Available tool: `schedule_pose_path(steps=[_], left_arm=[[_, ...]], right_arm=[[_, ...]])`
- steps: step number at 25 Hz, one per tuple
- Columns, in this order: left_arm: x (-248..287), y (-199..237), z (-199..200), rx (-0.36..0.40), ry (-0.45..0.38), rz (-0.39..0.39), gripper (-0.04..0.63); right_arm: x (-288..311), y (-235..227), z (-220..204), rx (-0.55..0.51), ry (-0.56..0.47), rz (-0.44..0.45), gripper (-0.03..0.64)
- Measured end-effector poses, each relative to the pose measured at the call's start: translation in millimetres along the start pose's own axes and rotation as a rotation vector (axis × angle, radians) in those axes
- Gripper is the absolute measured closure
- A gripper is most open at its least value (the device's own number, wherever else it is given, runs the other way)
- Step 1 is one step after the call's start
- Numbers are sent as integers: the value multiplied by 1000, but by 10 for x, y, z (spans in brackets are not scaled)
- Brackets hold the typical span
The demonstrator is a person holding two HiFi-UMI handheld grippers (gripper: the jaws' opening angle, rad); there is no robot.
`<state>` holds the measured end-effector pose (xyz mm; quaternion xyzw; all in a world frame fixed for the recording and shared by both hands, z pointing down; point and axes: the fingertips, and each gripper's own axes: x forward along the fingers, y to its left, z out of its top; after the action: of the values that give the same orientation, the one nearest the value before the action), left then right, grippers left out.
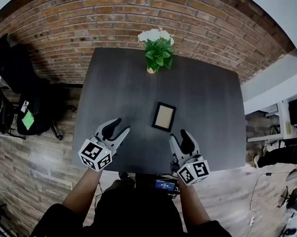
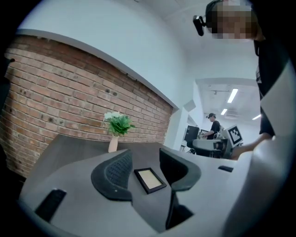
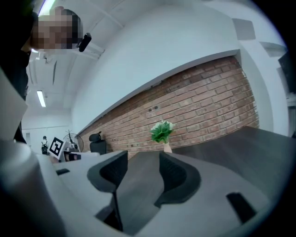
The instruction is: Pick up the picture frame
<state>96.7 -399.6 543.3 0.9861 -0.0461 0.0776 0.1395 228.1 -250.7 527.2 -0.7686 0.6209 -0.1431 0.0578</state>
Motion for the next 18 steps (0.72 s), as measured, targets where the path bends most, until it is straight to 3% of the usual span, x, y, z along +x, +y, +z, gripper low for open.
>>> schedule_pose_path(steps=[8,18], left_arm=[[1006,-10,-335,-70,127,-68,431],[1870,149,-1187,-187,431,-69,431]], right_arm=[[335,-919,-409,84,124,-105,399],[874,-1515,-1197,231,338,-117,399]])
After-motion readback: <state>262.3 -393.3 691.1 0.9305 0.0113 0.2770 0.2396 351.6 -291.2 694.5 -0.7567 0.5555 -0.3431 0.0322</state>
